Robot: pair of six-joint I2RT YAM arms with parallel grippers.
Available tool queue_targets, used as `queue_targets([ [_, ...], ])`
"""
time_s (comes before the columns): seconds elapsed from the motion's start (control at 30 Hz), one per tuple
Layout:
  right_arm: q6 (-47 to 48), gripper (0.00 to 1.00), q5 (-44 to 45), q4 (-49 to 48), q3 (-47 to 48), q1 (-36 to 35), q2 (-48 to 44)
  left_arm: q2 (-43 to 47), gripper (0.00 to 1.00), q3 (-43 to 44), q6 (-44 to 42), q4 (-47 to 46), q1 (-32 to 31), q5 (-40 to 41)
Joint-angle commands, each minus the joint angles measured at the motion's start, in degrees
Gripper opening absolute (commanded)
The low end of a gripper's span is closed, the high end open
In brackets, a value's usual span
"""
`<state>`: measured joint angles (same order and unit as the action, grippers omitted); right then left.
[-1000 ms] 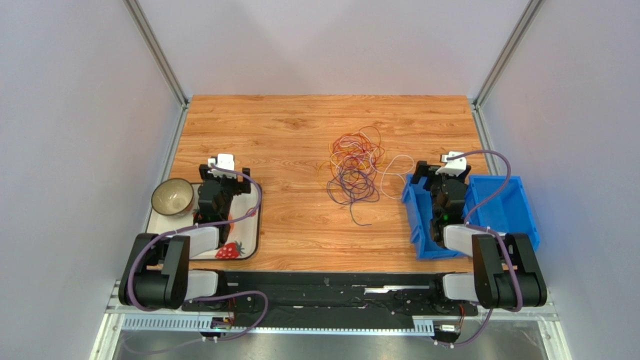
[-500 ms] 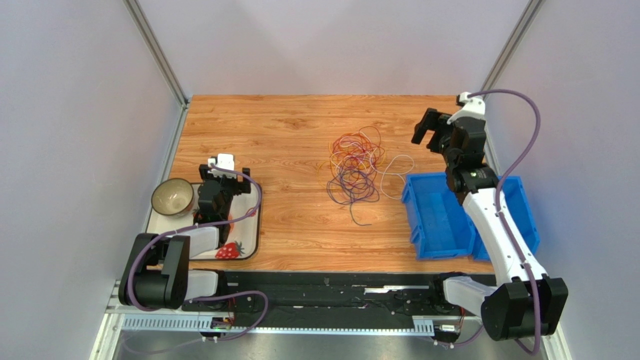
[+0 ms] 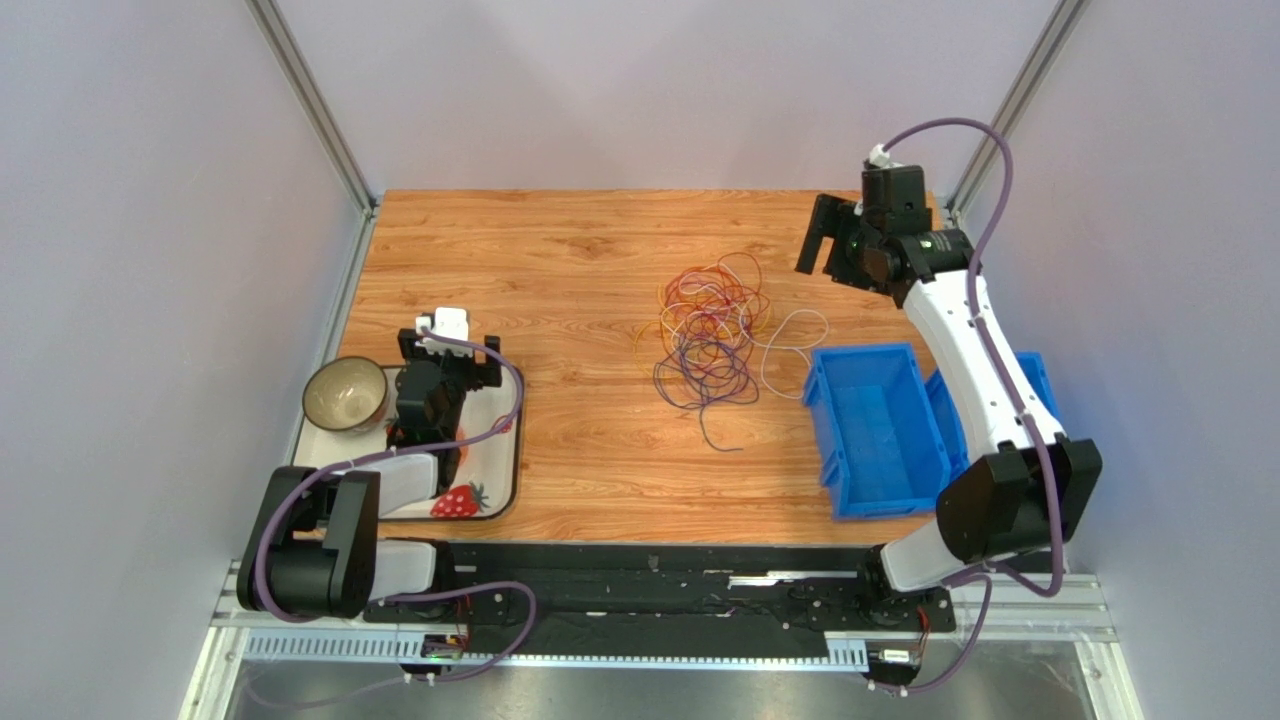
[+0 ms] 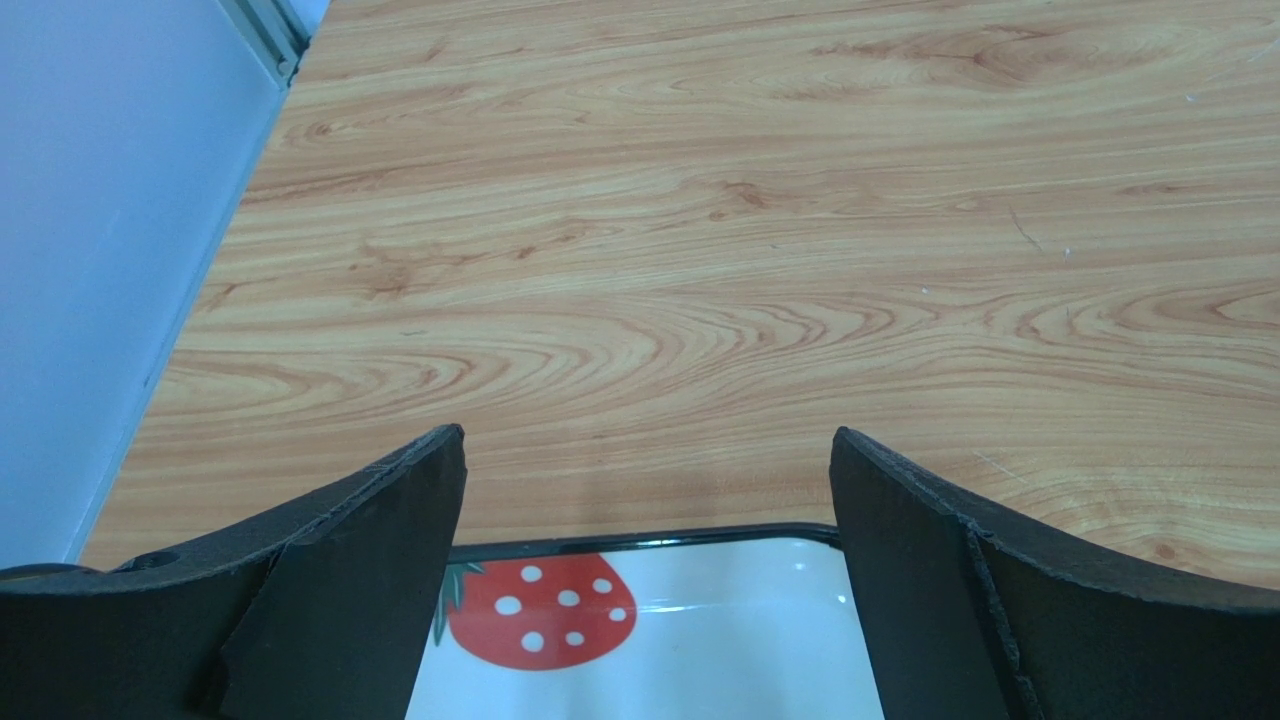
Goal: Untangle the cables
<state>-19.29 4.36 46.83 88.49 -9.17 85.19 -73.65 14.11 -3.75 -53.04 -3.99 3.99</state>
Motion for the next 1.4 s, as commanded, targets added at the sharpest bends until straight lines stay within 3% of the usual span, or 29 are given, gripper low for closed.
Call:
queue_targets([
  [0.0, 0.5, 0.89, -3.3, 4.2, 3.4, -3.1, 5.0, -0.3, 0.99, 1.1, 0.8, -3.1, 0.5, -0.2],
  [0.23, 2.1, 0.81, -9.2, 3.3, 5.2, -9.9, 15.3, -0.3, 0.99, 1.0, 0.8, -3.0, 0.5, -0.2],
  [0.63, 0.7, 0.78, -13.6, -1.0, 9.9, -17.0, 24.1, 1.4, 0.99, 1.7, 0.8, -2.7, 1.1, -1.3],
  [0.7, 0.0, 0.78, -13.4, -1.4, 10.0, -17.0, 25.0, 12.3, 0.99, 4.3, 0.8, 12.6, 0.3, -0.5],
  [0.77, -0.3, 0.77, -13.7, -1.4, 10.6, -17.1, 26.0, 20.0, 0.99, 11.9, 7.8, 32.7, 0.1, 4.0],
  [0.8, -0.8, 0.77, -13.6, -1.3, 10.9, -17.1, 26.3, 24.7, 0.99, 14.1, 10.7, 37.5, 0.1, 5.7],
  [0.83, -1.1, 0.76, -13.5, -1.0, 11.3, -17.2, 26.7, 26.3, 0.99, 17.0, 20.7, 41.8, 0.1, 9.2],
  [0.87, -1.3, 0.76, -13.3, -0.7, 12.1, -17.3, 27.0, 27.3, 0.99, 18.8, 30.9, 58.6, 0.2, 20.0],
  [0.9, -1.5, 0.75, -13.2, -0.3, 12.4, -17.4, 27.3, 28.1, 0.99, 20.7, 40.5, 66.4, 0.6, 22.2],
  [0.93, -2.0, 0.75, -12.8, -0.2, 12.5, -17.5, 27.5, 28.2, 0.99, 21.0, 39.6, 67.6, 1.8, 17.2],
  [0.97, -2.2, 0.75, -12.4, -0.2, 12.6, -17.6, 27.4, 28.0, 0.99, 20.4, 36.8, 60.7, 3.6, 1.8],
  [1.03, -2.4, 0.75, -12.4, -0.2, 12.9, -17.8, 27.7, 28.6, 0.99, 22.4, 38.1, 63.1, 3.6, 0.0],
  [1.13, -2.8, 0.75, -11.6, -0.2, 13.3, -18.3, 27.9, 32.9, 0.99, 23.2, 40.3, 68.5, 3.6, 4.5],
  [1.27, -3.2, 0.75, -10.7, -0.2, 12.9, -18.7, 27.8, 35.9, 0.99, 25.8, 38.4, 67.0, 3.6, -1.1],
  [1.37, -3.7, 0.75, -10.9, -0.3, 12.3, -18.9, 27.4, 36.4, 0.99, 25.2, 39.1, 58.2, 3.6, -8.7],
])
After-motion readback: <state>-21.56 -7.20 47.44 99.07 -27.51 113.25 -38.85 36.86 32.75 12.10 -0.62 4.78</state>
